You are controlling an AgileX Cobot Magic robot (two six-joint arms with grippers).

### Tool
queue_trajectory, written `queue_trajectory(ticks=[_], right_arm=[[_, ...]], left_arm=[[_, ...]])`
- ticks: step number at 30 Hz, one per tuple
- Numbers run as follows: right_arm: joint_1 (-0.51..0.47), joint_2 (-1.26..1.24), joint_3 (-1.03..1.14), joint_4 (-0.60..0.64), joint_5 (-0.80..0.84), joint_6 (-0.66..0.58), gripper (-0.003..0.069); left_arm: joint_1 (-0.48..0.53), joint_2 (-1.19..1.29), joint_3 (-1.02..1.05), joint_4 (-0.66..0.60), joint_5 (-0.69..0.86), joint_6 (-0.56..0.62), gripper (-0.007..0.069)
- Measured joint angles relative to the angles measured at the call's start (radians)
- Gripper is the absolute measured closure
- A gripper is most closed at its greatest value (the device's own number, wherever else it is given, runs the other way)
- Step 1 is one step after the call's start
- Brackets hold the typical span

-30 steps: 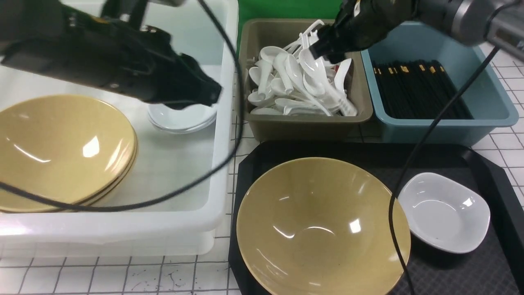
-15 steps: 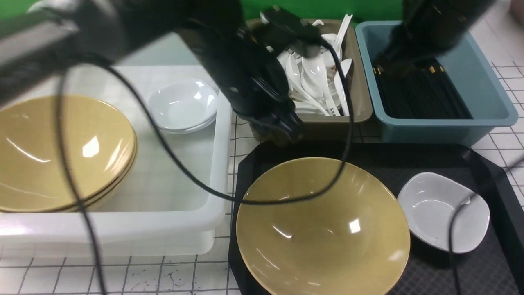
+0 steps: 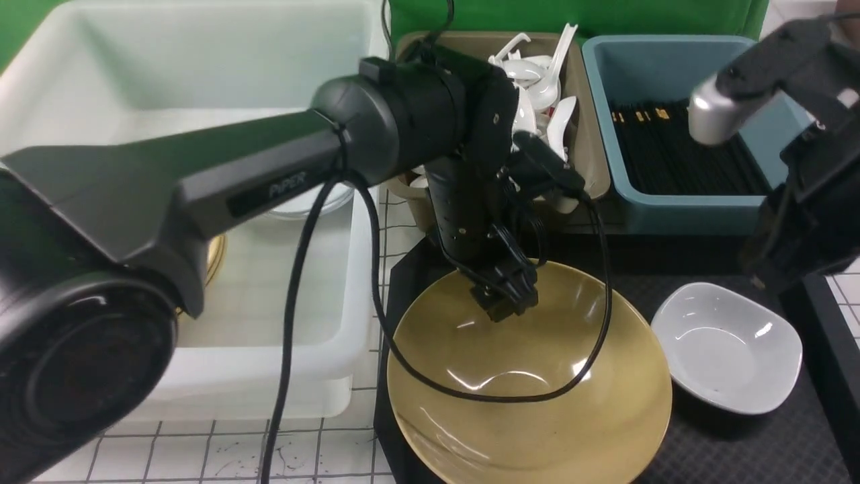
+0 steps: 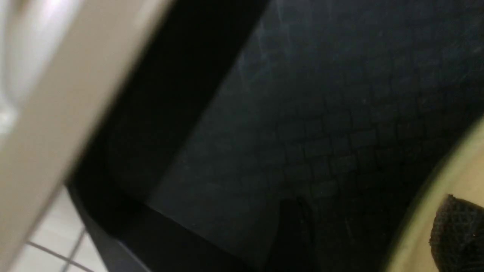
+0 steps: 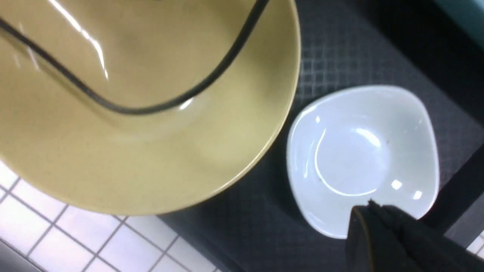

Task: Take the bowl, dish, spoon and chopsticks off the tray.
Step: Use the left arm to grab the yellow noodle bowl on the left, then use the left arm to put the noodle bowl into the large storage box on the left

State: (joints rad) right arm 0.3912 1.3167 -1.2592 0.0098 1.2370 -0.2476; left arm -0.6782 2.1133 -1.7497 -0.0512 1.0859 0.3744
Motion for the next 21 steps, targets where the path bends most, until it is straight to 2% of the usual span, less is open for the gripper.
queue_trajectory(ticks=[2,3,6,10,12,15,19,21], right_arm=[[0.0,-0.002,0.011,0.002,-0.005,0.0,0.0615],[0.0,-0.002,0.015,0.007,-0.014,0.0,0.0615],[0.0,-0.002,0.016,0.031,-0.026,-0.015,0.0615],[0.007,-0.002,0.014,0.075,-0.03,-0.051,0.0615],[0.025,-0.002,0.0,0.077,-0.022,-0.064,0.0614],[0.101,-0.002,-0.06,0.079,-0.015,-0.071,0.0613],[0.209,-0.002,-0.165,0.083,-0.019,-0.072,0.0612],[0.272,-0.002,-0.236,0.084,-0.039,-0.072,0.0612]], left_arm=[[0.0,0.007,0.0,0.0,0.016,-0.021,0.0288],[0.0,0.007,0.0,-0.001,0.028,-0.044,0.0354],[0.002,-0.001,-0.005,-0.023,0.075,-0.059,0.046],[0.015,-0.017,-0.009,-0.061,0.107,-0.078,0.0501],[0.033,-0.031,-0.009,-0.109,0.135,-0.083,0.0545],[0.073,-0.087,-0.003,-0.197,0.15,-0.085,0.0608],[0.155,-0.195,-0.001,-0.286,0.133,-0.053,0.0614],[0.229,-0.27,0.002,-0.373,0.137,-0.045,0.0615]])
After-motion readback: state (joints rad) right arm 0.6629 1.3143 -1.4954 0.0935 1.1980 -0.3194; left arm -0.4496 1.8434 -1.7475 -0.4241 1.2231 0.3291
